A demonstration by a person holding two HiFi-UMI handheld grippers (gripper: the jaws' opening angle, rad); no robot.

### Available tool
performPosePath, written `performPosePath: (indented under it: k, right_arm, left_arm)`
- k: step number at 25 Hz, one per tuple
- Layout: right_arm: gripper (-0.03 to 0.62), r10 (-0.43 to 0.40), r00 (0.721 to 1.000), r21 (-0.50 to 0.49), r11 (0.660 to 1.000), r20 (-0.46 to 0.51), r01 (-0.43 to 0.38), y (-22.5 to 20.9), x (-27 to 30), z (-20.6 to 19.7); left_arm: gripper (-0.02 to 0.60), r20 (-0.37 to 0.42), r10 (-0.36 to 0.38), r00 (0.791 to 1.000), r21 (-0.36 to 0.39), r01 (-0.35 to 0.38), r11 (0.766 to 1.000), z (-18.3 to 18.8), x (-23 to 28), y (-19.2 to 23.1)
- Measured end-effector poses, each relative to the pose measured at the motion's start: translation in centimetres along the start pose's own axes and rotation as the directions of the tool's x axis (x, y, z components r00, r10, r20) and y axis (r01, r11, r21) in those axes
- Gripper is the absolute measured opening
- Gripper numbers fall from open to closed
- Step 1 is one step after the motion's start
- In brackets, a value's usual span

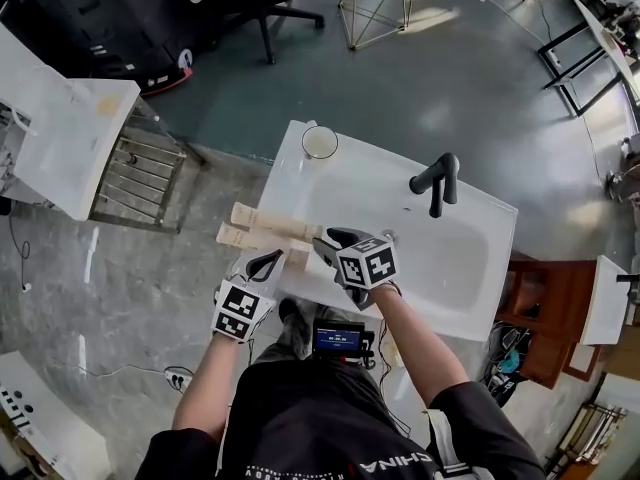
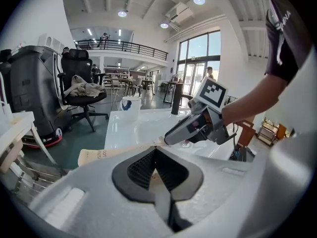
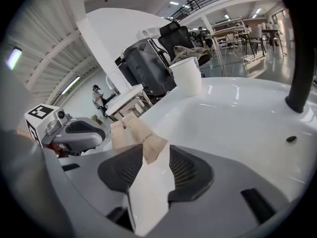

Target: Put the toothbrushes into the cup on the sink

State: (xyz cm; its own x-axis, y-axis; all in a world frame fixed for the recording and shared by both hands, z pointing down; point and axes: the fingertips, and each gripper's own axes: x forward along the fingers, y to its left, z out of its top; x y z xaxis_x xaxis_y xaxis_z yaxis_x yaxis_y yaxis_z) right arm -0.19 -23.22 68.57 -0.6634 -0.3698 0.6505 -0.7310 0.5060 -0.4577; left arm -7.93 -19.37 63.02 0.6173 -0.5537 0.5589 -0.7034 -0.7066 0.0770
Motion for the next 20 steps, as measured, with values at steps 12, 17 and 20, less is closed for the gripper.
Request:
performPosePath:
  k: [12, 17, 20]
  right_arm:
    - [0.119, 0.163, 0.986, 0.087, 0.984, -0.044, -0.159, 0.3, 2.0, -1.0]
    - [0.083, 0.172, 0.985, 0.053, 0.984, -0.016, -0.171, 0.8, 1.7, -0.5]
    - [0.067, 0.158, 0.987, 0.027, 0.987, -0.004, -0.158, 1.1, 1.2, 0.1]
  left_arm:
    - [-0.003, -0.027, 0.019, 0.999, -0.029, -0.019, 0.999, -1.0, 0.4, 0.4]
    - [-0.003, -0.029, 0.026, 0.999, -0.031, -0.027, 0.999, -1.1, 0.4, 0.8]
    - [-0.003, -0.031, 0.027, 0.999, -0.034, -0.028, 0.999, -1.1, 0.3, 1.0]
